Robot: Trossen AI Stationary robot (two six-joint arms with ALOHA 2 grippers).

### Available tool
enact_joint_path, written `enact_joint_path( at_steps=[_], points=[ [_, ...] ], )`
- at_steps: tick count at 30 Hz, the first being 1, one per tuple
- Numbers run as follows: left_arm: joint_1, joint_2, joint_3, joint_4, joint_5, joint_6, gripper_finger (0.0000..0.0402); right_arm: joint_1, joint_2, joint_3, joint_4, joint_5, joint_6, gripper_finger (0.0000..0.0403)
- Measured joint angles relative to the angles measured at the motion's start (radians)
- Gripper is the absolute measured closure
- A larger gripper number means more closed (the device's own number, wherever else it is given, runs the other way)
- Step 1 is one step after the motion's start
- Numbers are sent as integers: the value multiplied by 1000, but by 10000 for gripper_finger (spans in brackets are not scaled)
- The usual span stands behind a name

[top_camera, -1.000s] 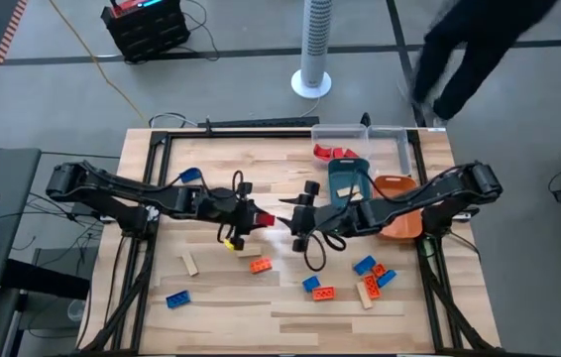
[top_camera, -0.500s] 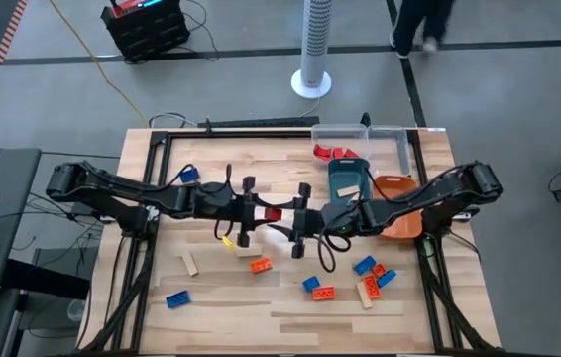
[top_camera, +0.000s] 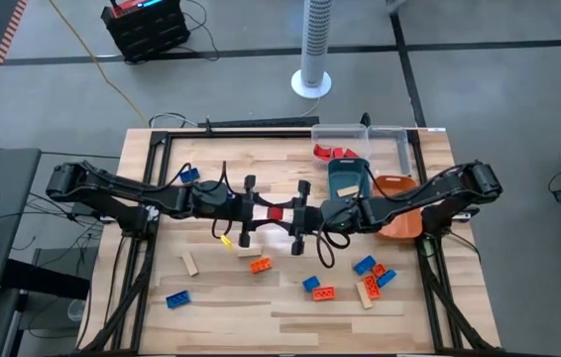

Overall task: Sort blocks
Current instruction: Put the red block into the left transparent bin

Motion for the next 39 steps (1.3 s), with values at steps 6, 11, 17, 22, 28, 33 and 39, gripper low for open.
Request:
enact_joint_path(
  at_steps=[6, 11, 17, 22, 28, 33, 39],
  points=[
    [0, 0, 0, -21, -47, -8, 228, -14, 0, 0, -43, 1, 9, 295],
    [1, -1, 0, -118, -262, -2, 202, -38, -49, 9, -178, 16, 45, 295],
    [14, -1, 0, -229, -333, -44, 139, -137, -131, 62, -479, 77, 141, 295],
    [27, -1, 0, -275, -350, -105, 104, -343, -160, 64, -676, 118, 244, 295],
    [28, -1, 0, -334, -348, -144, 100, -637, -92, 64, -728, 58, 280, 285],
    [13, -1, 0, -498, -271, -208, 100, -820, -15, 64, -730, -67, 320, 274],
    [-17, -1, 0, -607, -171, -283, 100, -918, 68, 64, -693, -133, 312, 267]
  ],
)
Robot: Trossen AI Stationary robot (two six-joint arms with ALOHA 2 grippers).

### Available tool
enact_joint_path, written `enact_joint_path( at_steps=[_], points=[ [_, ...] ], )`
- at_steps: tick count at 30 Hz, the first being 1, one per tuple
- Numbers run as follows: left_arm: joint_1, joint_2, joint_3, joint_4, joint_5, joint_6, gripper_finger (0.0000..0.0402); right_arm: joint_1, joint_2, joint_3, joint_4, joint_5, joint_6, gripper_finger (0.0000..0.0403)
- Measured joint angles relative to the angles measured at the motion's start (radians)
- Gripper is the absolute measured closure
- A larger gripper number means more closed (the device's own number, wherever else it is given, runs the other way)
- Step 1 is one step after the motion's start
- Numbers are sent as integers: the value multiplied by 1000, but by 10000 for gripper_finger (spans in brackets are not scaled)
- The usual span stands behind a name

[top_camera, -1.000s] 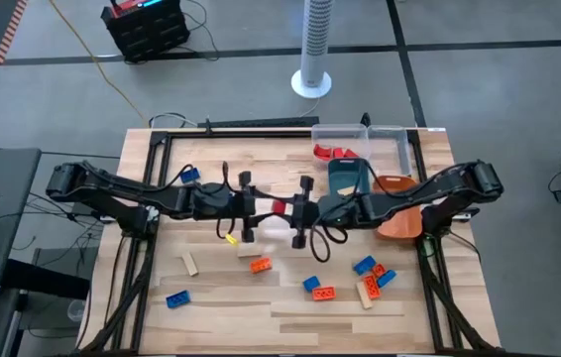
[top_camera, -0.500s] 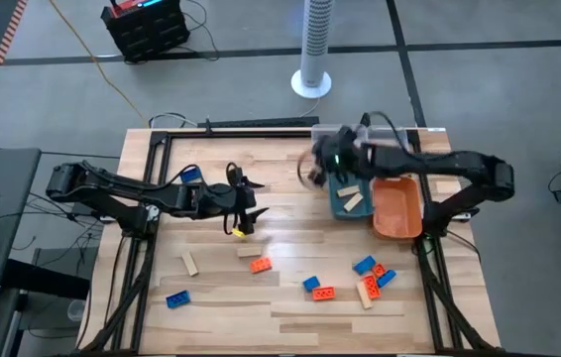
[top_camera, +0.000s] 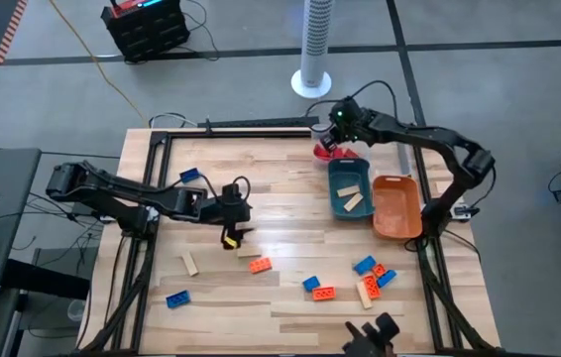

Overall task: Sort blocks
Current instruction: Put the red block into the left transparent bin, then put the 8 stud blue game piece into the right transparent bin

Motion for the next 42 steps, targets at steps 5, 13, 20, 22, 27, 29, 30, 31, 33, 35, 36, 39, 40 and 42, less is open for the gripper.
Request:
enact_joint_path(
  at_steps=[5, 13, 20, 22, 27, 29, 30, 31, 33, 35, 36, 39, 40, 42],
  points=[
    [5, 0, 0, -81, -73, -19, 100, 0, 10, 0, -12, -33, -39, 234],
    [167, 1, 0, -178, -110, -111, 100, 27, -101, 34, -85, -33, -50, 164],
    [296, 1, 0, -252, -82, -233, 100, 191, -208, 46, -110, 8, -50, 159],
    [322, 1, -4, -269, -77, -246, 100, 253, -223, 46, -108, 43, -59, 159],
    [375, 1, -5, -363, -4, -292, 100, 399, -235, 46, -101, 145, -69, 159],
    [380, 1, -5, -392, 5, -307, 100, 448, -234, 46, -103, 171, -70, 159],
    [380, 1, -5, -398, 8, -314, 100, 469, -234, 46, -101, 183, -70, 159],
    [380, 1, -5, -399, 9, -318, 100, 491, -234, 46, -99, 198, -71, 159],
    [380, 7, -5, -391, 23, -325, 100, 526, -234, 46, -94, 236, -71, 159],
    [377, 26, -5, -380, 26, -327, 100, 554, -234, 46, -82, 268, -71, 159],
    [375, 40, -5, -381, 28, -328, 100, 566, -234, 46, -81, 279, -71, 159],
    [369, 96, -5, -357, 69, -330, 100, 592, -234, 46, -91, 296, -63, 159],
    [365, 115, -5, -346, 79, -326, 100, 601, -234, 46, -97, 296, -56, 159],
    [359, 140, -5, -334, 83, -325, 100, 614, -234, 46, -97, 297, -47, 159]
  ],
)
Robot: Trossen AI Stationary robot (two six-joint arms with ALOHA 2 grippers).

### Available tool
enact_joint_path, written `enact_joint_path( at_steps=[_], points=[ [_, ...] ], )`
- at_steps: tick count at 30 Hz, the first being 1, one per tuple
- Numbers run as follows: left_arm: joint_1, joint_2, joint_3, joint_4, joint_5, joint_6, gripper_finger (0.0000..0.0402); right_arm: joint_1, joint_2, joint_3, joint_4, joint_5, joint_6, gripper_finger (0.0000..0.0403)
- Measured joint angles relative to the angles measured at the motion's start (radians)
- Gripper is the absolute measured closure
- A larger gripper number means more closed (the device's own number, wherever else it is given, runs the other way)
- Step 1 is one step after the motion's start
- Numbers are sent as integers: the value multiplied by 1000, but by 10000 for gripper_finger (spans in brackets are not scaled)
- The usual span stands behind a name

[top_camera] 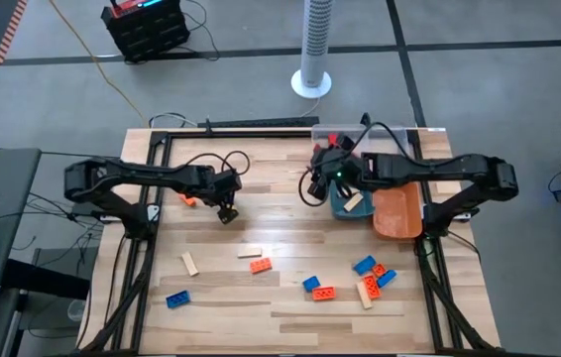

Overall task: Sort blocks
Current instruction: Put the 8 stud blue game piece into the right transparent bin

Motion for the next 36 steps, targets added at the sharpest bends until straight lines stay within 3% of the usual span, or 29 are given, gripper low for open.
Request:
enact_joint_path(
  at_steps=[4, 13, 23, 27, 32, 36],
  points=[
    [0, 27, 0, 35, 15, 9, 100, 20, 0, 0, -4, 17, 2, 159],
    [-1, 27, 0, 206, 198, 216, 100, 23, 0, 0, -4, 25, 2, 159],
    [-15, 24, 38, 108, 196, 354, 100, 24, 0, 0, -4, 25, -3, 159],
    [-47, 24, 72, 0, 192, 532, 100, 24, 0, 0, -3, 25, -7, 159],
    [-91, 24, 78, -78, 180, 980, 100, 24, 0, 0, 7, 25, -7, 159],
    [-132, 24, 78, -68, 76, 1285, 100, 31, 0, 0, 6, 25, -6, 159]
  ],
)
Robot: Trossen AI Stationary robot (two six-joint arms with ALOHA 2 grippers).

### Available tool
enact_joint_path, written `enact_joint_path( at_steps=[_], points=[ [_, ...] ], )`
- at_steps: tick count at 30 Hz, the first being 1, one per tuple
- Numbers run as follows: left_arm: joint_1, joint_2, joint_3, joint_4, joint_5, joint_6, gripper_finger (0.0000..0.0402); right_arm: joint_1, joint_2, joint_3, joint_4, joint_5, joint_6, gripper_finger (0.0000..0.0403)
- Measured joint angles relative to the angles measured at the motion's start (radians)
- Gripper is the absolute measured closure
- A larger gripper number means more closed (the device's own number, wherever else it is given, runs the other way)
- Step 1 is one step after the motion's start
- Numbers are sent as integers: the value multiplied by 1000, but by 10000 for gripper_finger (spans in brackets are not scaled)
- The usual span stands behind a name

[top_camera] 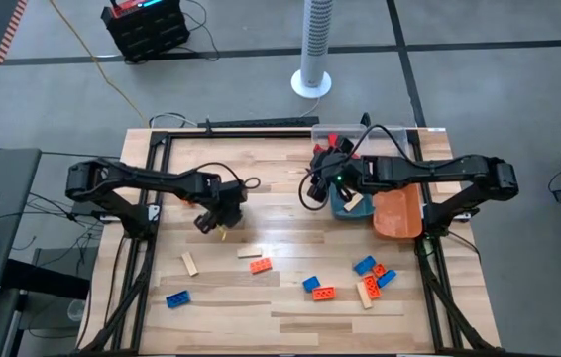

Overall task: Sort blocks
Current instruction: Put the 8 stud blue game piece into the right transparent bin

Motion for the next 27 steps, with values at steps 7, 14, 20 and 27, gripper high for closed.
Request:
enact_joint_path(
  at_steps=[7, 14, 20, 27],
  points=[
    [-33, 12, 0, 31, -86, 198, 100, 1, 0, 0, 5, 0, 1, 159],
    [-14, 145, 0, 77, -176, 291, 100, 22, 0, 0, 21, -1, 1, 159],
    [-33, 178, 2, 102, -236, 323, 136, 34, 0, 0, 4, -2, 8, 159],
    [-43, 155, 0, 95, -264, 278, 260, 32, 0, -11, 4, -2, 16, 159]
  ],
)
